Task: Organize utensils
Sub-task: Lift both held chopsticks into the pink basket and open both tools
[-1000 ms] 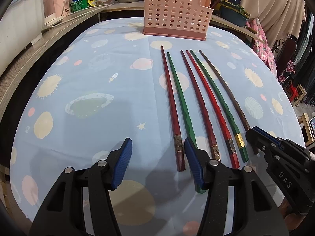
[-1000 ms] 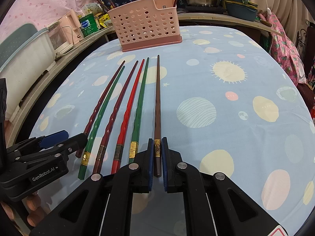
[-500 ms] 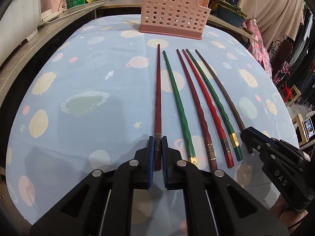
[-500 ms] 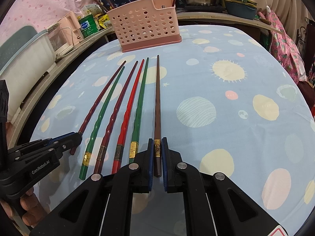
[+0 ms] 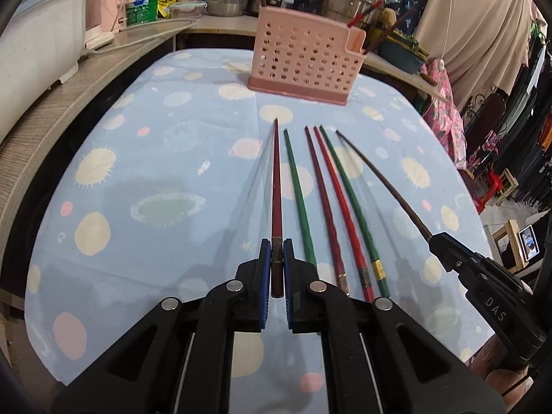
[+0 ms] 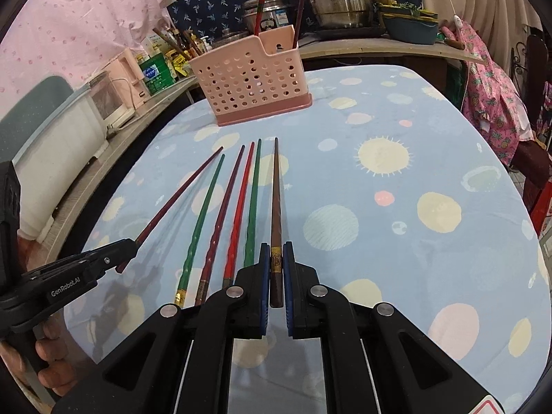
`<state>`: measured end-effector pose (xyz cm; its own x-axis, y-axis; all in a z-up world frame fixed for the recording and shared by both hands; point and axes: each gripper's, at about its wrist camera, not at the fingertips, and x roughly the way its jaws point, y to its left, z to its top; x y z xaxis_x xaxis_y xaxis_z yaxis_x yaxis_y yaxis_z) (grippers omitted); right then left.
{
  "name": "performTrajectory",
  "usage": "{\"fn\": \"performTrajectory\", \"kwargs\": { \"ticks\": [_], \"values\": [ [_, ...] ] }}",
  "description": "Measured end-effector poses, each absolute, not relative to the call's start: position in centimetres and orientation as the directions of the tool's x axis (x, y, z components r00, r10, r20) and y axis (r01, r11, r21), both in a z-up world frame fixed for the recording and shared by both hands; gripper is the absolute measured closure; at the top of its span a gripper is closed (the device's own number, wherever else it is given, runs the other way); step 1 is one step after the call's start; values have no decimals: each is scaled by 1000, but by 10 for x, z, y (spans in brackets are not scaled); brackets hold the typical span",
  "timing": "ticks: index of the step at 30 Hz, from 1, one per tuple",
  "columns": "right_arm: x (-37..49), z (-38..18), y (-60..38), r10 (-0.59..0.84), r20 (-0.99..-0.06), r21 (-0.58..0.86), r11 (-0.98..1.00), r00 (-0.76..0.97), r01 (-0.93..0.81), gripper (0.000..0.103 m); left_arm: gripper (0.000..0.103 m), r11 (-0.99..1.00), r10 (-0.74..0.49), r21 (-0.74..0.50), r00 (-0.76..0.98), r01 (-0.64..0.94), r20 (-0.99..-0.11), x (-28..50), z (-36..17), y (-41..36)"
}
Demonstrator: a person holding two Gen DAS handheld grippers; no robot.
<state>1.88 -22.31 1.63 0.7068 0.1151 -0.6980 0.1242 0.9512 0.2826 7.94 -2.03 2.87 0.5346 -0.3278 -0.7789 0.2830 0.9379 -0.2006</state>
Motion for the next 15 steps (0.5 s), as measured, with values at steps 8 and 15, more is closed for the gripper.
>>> {"fn": "performTrajectory", "kwargs": {
  "ticks": [8,15],
  "values": [
    [29,54,-235,123,-657,324,937,744,131,96,96,932,-355,-227,585,282,-729,89,72,-15],
    [46,86,-242,121,-607,334,936,786,114,96,96,932,-360,-235,622,276,-695,107,103,-16]
  ]
}}
